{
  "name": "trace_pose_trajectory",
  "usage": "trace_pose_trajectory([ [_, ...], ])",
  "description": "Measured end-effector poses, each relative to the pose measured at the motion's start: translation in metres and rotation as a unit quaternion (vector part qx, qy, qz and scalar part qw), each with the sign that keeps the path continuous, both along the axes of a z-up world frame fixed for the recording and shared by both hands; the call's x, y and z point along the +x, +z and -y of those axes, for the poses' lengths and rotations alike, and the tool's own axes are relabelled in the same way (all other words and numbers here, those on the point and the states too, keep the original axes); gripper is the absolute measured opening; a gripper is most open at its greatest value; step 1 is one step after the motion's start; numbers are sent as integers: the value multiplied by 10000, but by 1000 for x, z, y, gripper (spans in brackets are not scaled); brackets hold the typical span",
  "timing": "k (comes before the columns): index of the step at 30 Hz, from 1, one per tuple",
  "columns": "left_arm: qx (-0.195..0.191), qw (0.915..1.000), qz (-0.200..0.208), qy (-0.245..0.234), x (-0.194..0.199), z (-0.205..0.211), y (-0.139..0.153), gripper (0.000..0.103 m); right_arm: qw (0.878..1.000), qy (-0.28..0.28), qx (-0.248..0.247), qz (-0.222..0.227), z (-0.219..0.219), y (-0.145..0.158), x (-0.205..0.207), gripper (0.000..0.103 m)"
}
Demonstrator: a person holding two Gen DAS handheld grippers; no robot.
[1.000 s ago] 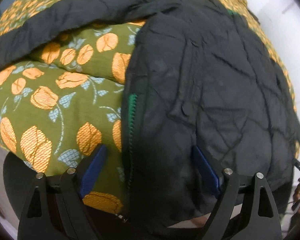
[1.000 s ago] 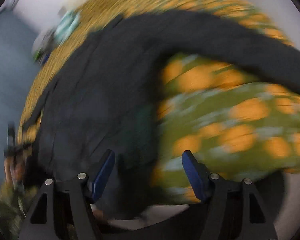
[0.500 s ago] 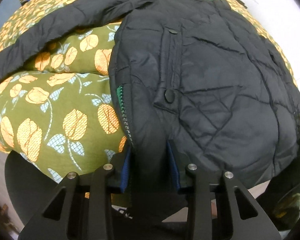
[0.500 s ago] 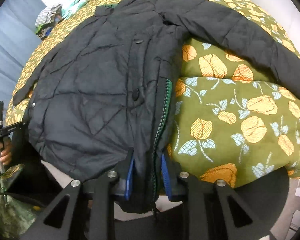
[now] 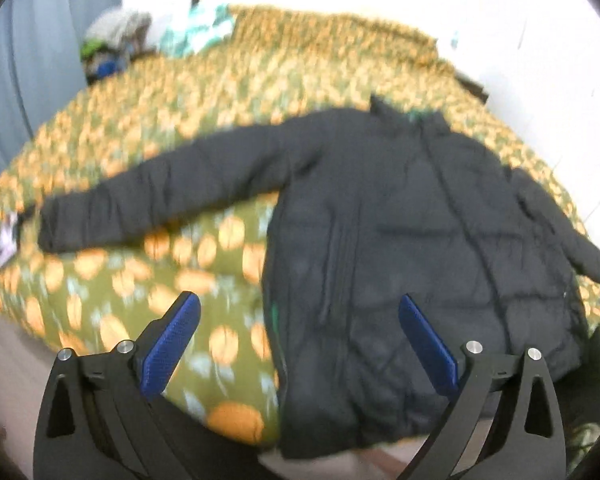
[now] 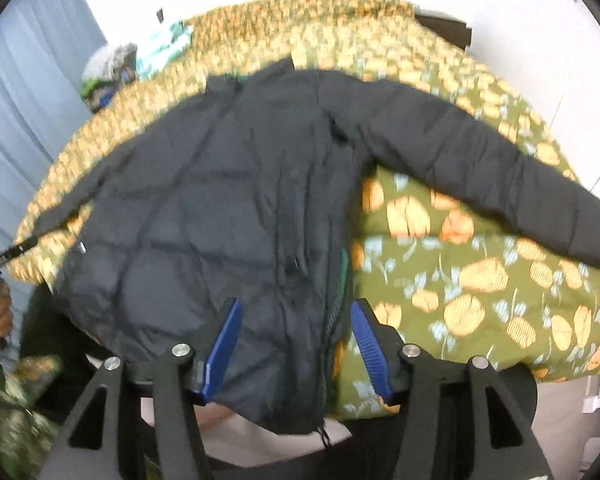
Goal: Fold large clothes
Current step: 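Grasp the zipper edges with both grippers, spread the jacket flat, release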
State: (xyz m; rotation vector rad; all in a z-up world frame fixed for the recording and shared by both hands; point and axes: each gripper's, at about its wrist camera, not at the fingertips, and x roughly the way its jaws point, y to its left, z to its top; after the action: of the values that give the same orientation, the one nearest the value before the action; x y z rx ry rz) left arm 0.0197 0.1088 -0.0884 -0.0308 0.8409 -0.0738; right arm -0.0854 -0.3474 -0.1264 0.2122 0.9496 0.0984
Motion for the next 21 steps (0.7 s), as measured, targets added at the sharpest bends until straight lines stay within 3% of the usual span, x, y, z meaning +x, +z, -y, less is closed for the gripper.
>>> trace_pose_trajectory([
  [3, 151, 9996, 194, -104, 3, 12, 1, 100, 9992, -177, -113, 330, -9, 9, 2, 62],
  [6, -34, 9996, -78, -269, 9, 19, -8, 100, 9984, -140, -350, 426, -20, 9, 3, 62],
  [10, -14, 9978, -573, -332, 10, 30, -22, 100, 9987, -157, -262, 403, -22, 2, 4, 62],
  [14, -3, 9979, -557, -325, 7, 35, -20, 100, 9976, -154, -435, 522, -25, 6, 5, 62],
  [21, -682, 9970, -241, -271, 17, 24, 10, 100, 9939, -286, -685, 822, -25, 10, 5, 66],
])
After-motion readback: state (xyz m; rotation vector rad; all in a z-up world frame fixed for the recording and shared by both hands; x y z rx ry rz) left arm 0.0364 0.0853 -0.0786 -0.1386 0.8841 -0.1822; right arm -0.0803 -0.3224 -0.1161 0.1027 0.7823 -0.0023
